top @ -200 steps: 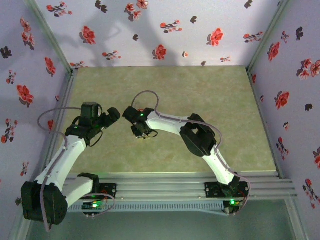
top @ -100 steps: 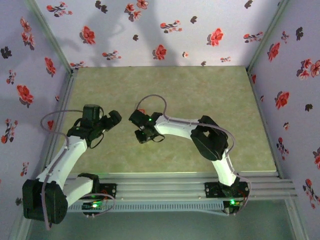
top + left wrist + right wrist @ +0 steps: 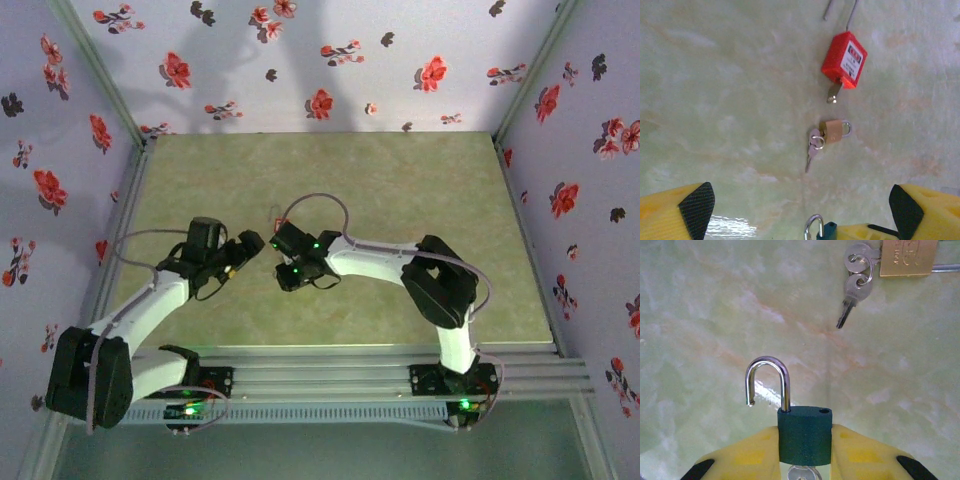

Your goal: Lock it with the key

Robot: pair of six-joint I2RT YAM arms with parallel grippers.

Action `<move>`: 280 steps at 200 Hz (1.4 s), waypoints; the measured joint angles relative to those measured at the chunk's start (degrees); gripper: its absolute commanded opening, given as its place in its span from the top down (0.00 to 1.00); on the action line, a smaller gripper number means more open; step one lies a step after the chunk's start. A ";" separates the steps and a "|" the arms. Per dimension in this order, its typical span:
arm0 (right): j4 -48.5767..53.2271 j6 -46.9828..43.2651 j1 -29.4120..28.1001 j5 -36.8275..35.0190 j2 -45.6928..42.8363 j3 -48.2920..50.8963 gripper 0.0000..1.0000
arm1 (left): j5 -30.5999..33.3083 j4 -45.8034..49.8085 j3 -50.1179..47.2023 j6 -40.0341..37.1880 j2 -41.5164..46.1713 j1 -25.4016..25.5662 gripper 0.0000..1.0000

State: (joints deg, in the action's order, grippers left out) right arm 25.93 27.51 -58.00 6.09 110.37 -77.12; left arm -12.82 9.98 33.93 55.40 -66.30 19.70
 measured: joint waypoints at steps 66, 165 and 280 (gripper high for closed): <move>-3.04 0.07 1.03 1.77 -3.58 2.75 0.77 | -2.49 -7.72 -1.20 5.40 -2.05 5.22 0.20; -5.20 0.24 1.51 3.30 -6.14 4.24 0.79 | -4.37 -16.94 -6.51 11.80 -3.19 8.20 0.41; -6.71 1.70 1.51 5.35 -7.08 5.14 0.80 | -5.49 -27.15 -11.50 17.49 -1.81 8.44 0.65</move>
State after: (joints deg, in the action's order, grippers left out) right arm 19.22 29.21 -56.49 11.44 103.28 -71.99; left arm -18.31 -17.17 22.44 72.88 -68.12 28.14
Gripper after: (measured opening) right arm 0.206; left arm 0.373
